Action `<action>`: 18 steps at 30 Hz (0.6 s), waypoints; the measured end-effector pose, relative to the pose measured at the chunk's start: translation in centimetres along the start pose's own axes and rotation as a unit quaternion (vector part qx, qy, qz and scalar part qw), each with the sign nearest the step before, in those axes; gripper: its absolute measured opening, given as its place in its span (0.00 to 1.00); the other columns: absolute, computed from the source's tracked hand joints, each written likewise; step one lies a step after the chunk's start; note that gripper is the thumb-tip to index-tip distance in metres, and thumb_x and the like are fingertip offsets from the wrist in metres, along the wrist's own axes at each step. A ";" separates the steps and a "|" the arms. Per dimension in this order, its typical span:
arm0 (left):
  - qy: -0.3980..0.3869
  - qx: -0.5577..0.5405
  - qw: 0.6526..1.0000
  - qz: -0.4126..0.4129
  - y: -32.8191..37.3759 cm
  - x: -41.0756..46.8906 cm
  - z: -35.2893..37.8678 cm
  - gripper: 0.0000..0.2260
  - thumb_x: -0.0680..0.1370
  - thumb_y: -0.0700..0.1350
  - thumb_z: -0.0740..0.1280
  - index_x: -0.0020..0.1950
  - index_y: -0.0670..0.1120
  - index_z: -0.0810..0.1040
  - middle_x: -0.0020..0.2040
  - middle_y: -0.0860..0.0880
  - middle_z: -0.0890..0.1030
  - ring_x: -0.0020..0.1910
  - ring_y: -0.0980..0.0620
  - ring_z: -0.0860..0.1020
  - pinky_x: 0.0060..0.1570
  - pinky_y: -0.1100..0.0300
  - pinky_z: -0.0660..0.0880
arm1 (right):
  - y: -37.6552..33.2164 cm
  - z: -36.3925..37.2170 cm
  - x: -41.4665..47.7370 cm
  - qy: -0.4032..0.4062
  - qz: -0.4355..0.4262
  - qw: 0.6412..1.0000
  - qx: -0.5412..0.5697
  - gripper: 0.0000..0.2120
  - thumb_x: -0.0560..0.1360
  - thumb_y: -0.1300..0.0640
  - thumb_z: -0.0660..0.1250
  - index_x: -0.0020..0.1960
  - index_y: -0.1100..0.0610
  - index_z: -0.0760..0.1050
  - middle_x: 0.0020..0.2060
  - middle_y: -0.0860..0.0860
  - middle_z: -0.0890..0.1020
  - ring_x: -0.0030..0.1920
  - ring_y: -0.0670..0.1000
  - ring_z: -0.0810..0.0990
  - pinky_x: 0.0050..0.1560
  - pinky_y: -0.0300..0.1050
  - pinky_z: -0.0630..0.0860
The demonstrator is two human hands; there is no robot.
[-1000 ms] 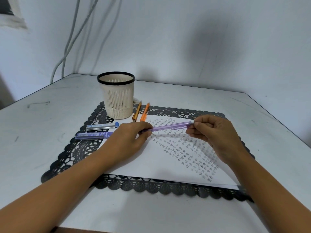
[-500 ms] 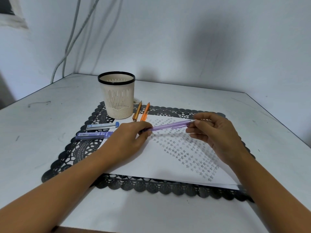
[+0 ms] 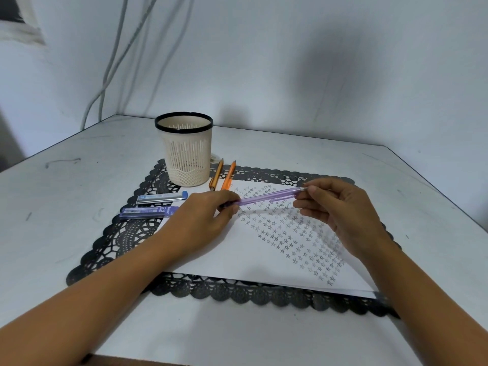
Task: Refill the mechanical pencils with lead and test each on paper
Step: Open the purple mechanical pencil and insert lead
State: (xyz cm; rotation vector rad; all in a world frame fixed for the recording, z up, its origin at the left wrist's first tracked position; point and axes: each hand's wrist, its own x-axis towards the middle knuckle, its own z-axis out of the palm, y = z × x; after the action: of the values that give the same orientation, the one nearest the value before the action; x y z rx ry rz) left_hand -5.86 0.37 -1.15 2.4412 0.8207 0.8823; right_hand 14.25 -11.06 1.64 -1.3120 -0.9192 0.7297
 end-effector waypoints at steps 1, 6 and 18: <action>0.000 0.002 1.000 0.002 0.0 0.0 0.0 0.10 0.77 0.46 0.64 0.57 0.46 0.79 0.48 0.52 0.81 0.40 0.63 0.73 0.43 0.79 0.66 | 0.0 -0.1 0.0 0.005 0.000 1.000 0.004 0.05 0.75 0.65 0.63 0.48 0.62 0.77 0.37 0.54 0.85 0.39 0.52 0.84 0.40 0.42 0.81; -0.011 0.022 1.000 0.014 0.0 0.0 -0.3 0.11 0.77 0.46 0.63 0.58 0.46 0.79 0.48 0.53 0.80 0.44 0.59 0.74 0.42 0.78 0.65 | -0.2 -0.9 0.5 0.081 -0.010 0.997 -0.005 0.05 0.76 0.64 0.63 0.48 0.61 0.78 0.40 0.57 0.83 0.39 0.51 0.83 0.41 0.42 0.81; -0.079 0.106 0.990 0.040 -0.3 -0.5 0.2 0.13 0.77 0.49 0.63 0.60 0.50 0.78 0.50 0.52 0.75 0.51 0.51 0.73 0.52 0.53 0.71 | 2.1 -0.5 0.8 0.048 -0.018 0.955 -0.292 0.04 0.73 0.59 0.68 0.46 0.53 0.81 0.40 0.47 0.81 0.37 0.45 0.78 0.38 0.35 0.74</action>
State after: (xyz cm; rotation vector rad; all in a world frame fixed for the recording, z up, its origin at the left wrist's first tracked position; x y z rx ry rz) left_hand -6.10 0.24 -1.64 2.7038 0.7991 0.6469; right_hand 15.15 -10.34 -0.30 -1.8242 -1.1226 0.3646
